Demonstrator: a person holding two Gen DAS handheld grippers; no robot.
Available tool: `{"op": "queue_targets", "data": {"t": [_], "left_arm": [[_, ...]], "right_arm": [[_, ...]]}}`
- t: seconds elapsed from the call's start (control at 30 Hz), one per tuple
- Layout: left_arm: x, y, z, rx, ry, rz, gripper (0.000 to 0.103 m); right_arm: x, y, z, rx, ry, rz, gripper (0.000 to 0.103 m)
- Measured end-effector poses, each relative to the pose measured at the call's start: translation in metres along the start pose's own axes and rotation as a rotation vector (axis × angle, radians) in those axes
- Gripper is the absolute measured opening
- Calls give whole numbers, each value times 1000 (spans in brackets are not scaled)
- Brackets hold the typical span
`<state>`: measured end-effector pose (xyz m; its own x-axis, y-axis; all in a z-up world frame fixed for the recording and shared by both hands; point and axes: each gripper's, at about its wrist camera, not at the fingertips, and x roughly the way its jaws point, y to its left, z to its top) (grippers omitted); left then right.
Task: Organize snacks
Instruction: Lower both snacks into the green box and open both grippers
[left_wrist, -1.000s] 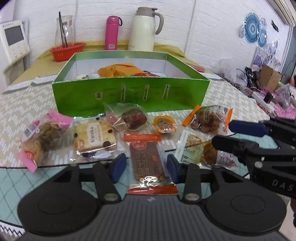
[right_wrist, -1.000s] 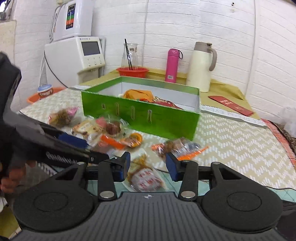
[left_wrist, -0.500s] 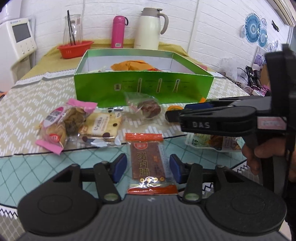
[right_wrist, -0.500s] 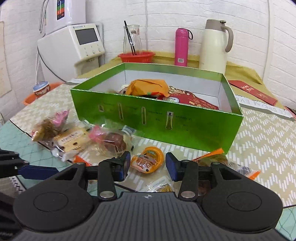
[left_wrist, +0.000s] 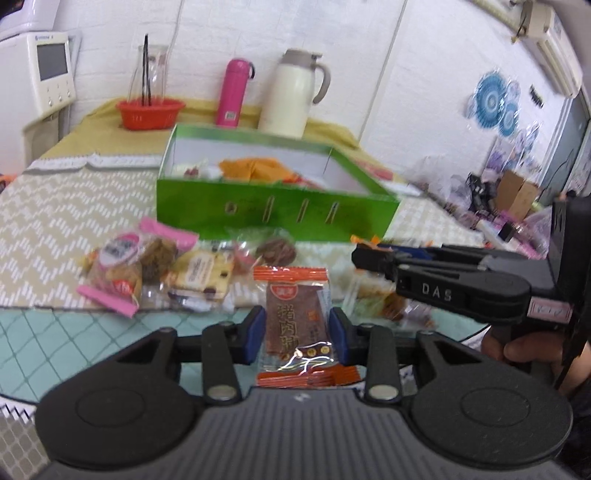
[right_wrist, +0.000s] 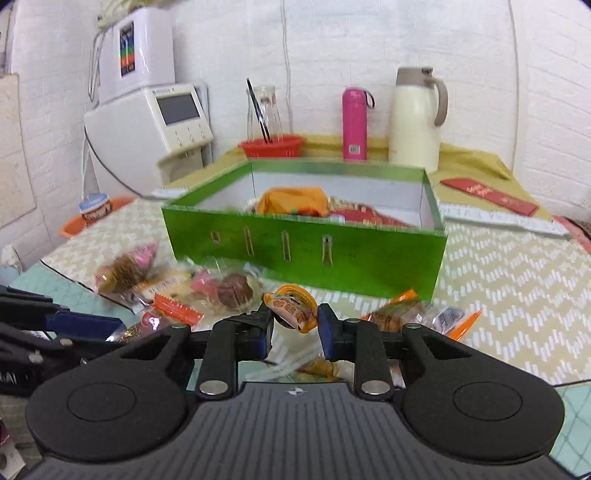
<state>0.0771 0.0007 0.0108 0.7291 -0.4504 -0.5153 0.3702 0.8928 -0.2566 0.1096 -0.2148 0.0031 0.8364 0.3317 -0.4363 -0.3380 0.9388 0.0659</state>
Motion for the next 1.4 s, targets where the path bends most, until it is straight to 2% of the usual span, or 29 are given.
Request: {"op": "queue_targets", "data": {"t": [0.13, 0.33, 0.63, 0.87, 0.97, 1.0, 1.03, 1.07, 1.1, 1.13, 1.17, 1.23, 1.27, 1.33, 1.4], "left_arm": [[-10, -3, 28, 19, -76, -3, 35], [4, 8, 80, -9, -143, 23, 35], [71, 43, 134, -85, -101, 121, 35], [107, 59, 143, -101, -42, 152, 35], [116, 64, 141, -113, -28, 139, 36], [117, 67, 140, -125, -26, 132, 42], [118, 69, 139, -142, -31, 138, 53], [117, 71, 138, -158, -44, 140, 65], [114, 72, 136, -174, -69, 135, 66], [111, 73, 135, -187, -87, 132, 67], [108, 74, 134, -199, -97, 133, 71], [105, 74, 133, -213, -108, 162, 81], [103, 71, 133, -207, -111, 189, 93], [98, 65, 131, -170, -129, 229, 93], [94, 61, 130, -154, -121, 224, 93]], "right_arm": [[-14, 0, 17, -5, -75, 13, 46], [-8, -6, 36, -6, -117, -10, 46], [28, -33, 52, 48, -107, -92, 47], [60, -49, 62, 67, -61, -119, 47], [73, -49, 61, 51, -35, -116, 50], [77, -49, 61, 44, -26, -112, 51], [80, -48, 59, 38, -20, -115, 52], [82, -47, 58, 26, -21, -122, 59], [83, -46, 56, 9, -25, -133, 74], [83, -45, 54, -2, -30, -145, 85], [81, -45, 52, -7, -42, -159, 103], [75, -44, 50, -3, -69, -171, 103], [72, -45, 49, 2, -79, -173, 103], [66, -46, 50, 11, -93, -171, 103], [60, -47, 51, 23, -97, -175, 103]]}}
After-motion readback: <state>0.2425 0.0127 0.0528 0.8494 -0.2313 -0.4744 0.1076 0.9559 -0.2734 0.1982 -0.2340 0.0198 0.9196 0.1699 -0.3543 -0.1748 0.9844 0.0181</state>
